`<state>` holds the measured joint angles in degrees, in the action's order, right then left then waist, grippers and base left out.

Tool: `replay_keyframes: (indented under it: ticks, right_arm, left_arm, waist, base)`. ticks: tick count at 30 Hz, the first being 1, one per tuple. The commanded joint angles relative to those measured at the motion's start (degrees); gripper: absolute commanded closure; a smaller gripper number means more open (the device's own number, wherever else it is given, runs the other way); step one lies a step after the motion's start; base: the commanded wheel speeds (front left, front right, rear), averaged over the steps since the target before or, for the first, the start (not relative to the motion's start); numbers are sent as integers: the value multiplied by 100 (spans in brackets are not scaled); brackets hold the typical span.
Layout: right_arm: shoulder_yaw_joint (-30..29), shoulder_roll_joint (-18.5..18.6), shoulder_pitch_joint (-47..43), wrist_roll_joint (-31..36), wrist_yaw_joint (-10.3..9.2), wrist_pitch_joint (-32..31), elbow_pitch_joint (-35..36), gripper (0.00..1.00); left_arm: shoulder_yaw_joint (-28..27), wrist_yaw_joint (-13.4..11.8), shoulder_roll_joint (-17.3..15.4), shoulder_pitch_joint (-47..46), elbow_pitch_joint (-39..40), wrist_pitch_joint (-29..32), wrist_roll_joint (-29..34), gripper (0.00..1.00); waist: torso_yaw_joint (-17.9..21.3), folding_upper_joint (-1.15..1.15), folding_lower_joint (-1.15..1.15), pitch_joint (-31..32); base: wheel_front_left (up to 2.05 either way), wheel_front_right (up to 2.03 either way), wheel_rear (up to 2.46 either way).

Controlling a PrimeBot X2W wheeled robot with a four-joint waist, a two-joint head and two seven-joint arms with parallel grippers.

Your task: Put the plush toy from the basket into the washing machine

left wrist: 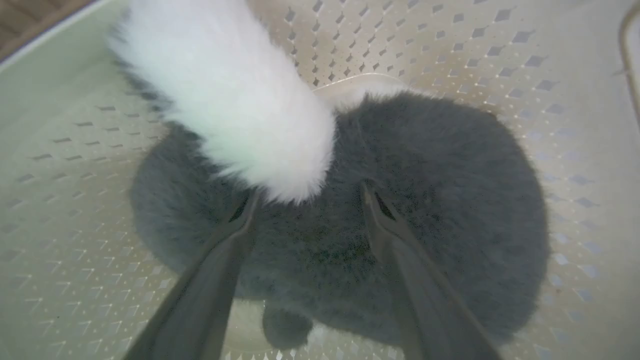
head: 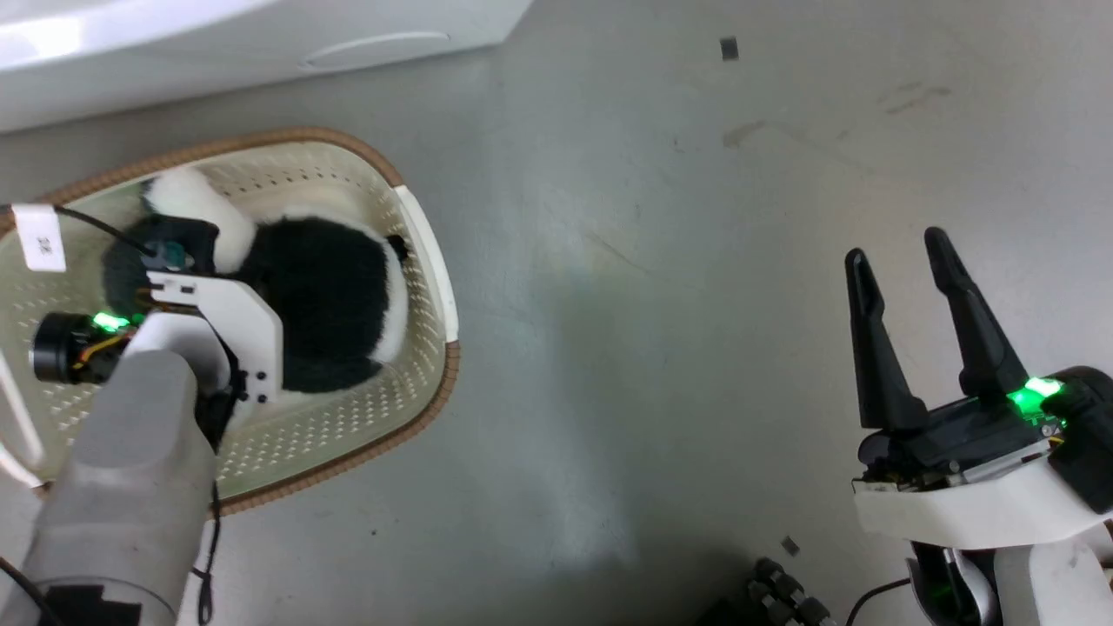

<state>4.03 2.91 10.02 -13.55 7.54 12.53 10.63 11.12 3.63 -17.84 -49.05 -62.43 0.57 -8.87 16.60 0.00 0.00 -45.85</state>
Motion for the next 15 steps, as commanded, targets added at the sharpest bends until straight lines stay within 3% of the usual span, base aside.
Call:
replay_keyframes:
  ticks: [1, 15]
  right_arm:
    - [12, -3, 120, -81, -5, 63, 64, 0]
    - [123, -3, 318, -289, -5, 230, 203, 0]
  left_arm:
    - [40, -14, -71, -164, -126, 7, -44, 0]
    - [282, -97, -291, -947, -987, -97, -227, 0]
  waist:
    - [58, 0, 0, -89]
    - [289, 0, 0, -747]
  base:
    - [0, 0, 0]
    - [0, 0, 0]
